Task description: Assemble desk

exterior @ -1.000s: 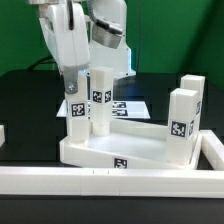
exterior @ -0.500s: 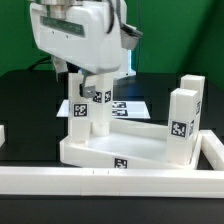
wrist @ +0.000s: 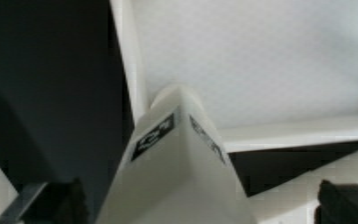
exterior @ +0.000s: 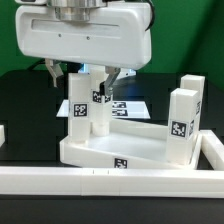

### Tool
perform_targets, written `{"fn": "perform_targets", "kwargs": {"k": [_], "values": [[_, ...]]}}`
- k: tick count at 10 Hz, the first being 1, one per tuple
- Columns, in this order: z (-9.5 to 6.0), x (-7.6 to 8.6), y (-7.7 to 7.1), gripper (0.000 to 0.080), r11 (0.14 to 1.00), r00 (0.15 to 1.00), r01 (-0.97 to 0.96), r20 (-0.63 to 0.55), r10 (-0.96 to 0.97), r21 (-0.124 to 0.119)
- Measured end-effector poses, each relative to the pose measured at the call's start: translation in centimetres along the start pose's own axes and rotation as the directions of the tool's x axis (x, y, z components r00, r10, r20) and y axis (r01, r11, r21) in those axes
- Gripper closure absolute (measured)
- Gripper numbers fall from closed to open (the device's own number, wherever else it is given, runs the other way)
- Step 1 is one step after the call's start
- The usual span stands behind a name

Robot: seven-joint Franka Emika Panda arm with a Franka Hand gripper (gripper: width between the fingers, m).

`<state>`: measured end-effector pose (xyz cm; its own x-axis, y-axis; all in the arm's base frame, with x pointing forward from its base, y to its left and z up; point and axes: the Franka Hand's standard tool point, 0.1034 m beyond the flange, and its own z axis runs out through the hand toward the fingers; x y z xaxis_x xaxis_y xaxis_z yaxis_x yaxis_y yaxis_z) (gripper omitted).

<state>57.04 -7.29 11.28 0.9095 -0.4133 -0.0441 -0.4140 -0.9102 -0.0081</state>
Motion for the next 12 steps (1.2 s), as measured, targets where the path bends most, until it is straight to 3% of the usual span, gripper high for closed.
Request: {"fn": "perform_targets", "kwargs": {"k": [4, 8, 9, 10, 11, 12], "values": [[0.05, 0.04, 0.00, 0.0150, 0.944, 0.944, 0.329, -0.001, -0.329, -0.015], [0.07, 0.16, 0.18, 0.0172, 0.882, 0.882, 0.471, 0.000, -0.472, -0.023], [0.07, 0.16, 0.18, 0.0343, 0.883, 0.883, 0.469, 0.000, -0.469, -0.023], [0.07, 0.17, 0.19, 0.0343, 0.883, 0.883, 0.468, 0.000, -0.468, -0.023], [0.05, 0.20, 0.24, 0.0490, 0.884, 0.884, 0.468, -0.001, -0.468, -0.023], [0.06, 0.20, 0.27, 0.0490, 0.887, 0.888, 0.460, -0.001, -0.461, -0.023]]}}
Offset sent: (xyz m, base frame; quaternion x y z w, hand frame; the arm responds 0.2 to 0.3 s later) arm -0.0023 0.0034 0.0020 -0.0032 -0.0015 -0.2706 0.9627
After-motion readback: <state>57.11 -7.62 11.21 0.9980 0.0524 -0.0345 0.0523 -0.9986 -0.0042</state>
